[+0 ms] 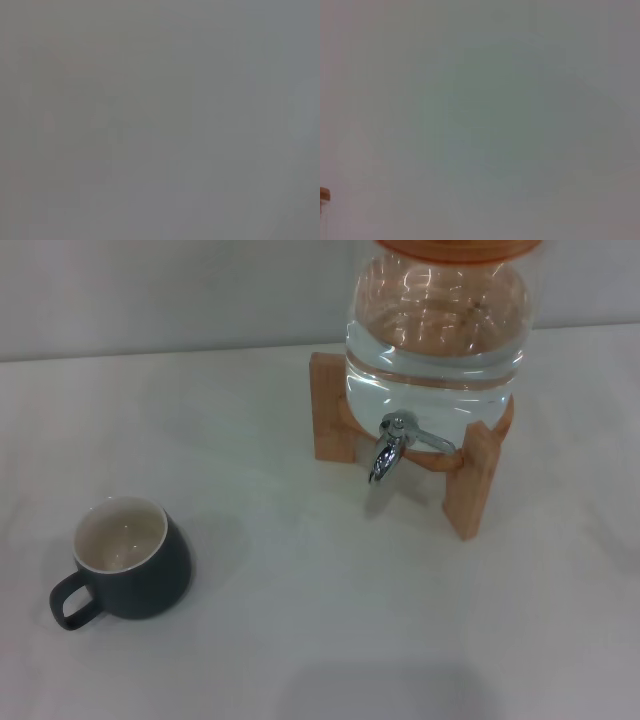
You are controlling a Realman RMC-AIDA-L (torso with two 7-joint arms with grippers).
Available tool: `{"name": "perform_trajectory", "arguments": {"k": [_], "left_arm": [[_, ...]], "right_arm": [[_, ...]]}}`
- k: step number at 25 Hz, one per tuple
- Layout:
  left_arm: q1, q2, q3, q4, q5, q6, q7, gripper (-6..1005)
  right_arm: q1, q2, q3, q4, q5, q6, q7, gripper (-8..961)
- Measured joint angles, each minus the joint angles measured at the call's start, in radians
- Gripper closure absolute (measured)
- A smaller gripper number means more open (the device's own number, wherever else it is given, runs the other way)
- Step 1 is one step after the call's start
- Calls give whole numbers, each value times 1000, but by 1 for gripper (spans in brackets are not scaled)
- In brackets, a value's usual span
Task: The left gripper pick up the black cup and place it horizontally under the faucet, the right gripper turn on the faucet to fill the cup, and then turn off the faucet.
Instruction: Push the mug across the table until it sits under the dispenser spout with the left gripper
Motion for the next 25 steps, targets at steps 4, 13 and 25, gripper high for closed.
{"name": "perform_trajectory", "arguments": {"k": [4,13,25], "left_arm": [[0,0,1,1,0,0,0,114],[2,2,4,2,13,-2,-1,122],[84,43,-1,168,262,-119,-251,132]], "right_arm": [[0,0,0,0,0,1,0,109],[0,1,1,-6,0,2,0,110],[9,4,8,-104,76,-47,85,111]]}}
